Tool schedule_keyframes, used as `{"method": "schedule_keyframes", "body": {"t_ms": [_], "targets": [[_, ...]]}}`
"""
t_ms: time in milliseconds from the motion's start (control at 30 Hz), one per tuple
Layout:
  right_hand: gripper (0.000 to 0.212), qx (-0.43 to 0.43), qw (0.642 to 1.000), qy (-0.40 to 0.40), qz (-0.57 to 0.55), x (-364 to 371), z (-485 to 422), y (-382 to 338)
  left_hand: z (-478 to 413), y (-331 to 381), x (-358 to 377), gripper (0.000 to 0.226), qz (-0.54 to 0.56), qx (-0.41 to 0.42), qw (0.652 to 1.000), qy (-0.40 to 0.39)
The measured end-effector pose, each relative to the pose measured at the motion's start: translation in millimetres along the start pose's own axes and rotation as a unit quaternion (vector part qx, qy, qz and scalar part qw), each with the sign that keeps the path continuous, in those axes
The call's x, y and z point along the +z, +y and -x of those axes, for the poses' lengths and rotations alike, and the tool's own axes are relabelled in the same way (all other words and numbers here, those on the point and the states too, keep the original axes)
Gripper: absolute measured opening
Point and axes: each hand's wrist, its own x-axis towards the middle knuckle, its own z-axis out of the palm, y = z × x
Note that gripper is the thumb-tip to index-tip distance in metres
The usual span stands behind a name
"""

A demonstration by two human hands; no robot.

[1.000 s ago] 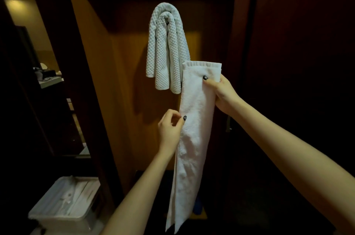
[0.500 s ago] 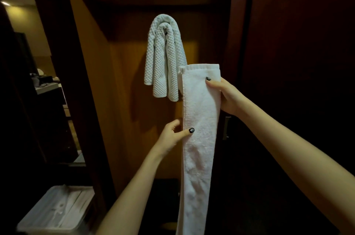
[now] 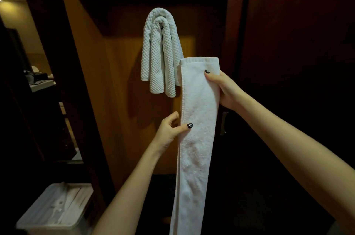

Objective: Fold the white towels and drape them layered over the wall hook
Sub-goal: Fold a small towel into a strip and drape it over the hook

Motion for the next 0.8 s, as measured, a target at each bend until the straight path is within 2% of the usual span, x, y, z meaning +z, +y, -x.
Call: {"method": "schedule_keyframes", "body": {"t_ms": [133,300,333,433,500,567,667,733,800], "targets": [[0.038,0.011,1.0,-0.012,-0.025,-3,-3,-6,-14,5,2,0.035,0.045,0.005,0.999,-0.005],[0.024,0.009,0.999,0.004,-0.034,-6,-5,-5,-19,-7,0,0.019,-0.004,0.002,1.0,0.006],[0.022,0.011,0.999,0.018,-0.033,-7,-5,-3,-18,-11,1,0.02,-0.015,-0.003,1.0,0.001],[0.019,0.016,0.998,0.066,-0.009,-8,-8,1,-15,-17,8,0.045,-0.024,0.002,1.0,0.013],[0.021,0.028,0.994,0.1,0.012,-9,-14,1,-16,-14,11,0.047,-0.026,0.014,0.999,0.024],[0.044,0.079,0.99,0.116,-0.016,-13,-14,0,-18,-9,14,0.04,-0.024,0.021,0.999,0.037],[0.088,0.175,0.978,0.082,-0.08,-34,-6,16,-25,-3,16,0.037,-0.016,0.035,0.997,0.065],[0.101,0.236,0.967,0.069,-0.069,-44,14,42,-33,-1,17,0.033,-0.013,0.042,0.995,0.087],[0.095,0.27,0.961,0.039,-0.043,-43,41,69,-43,0,16,0.033,-0.045,0.051,0.992,0.11]]}}
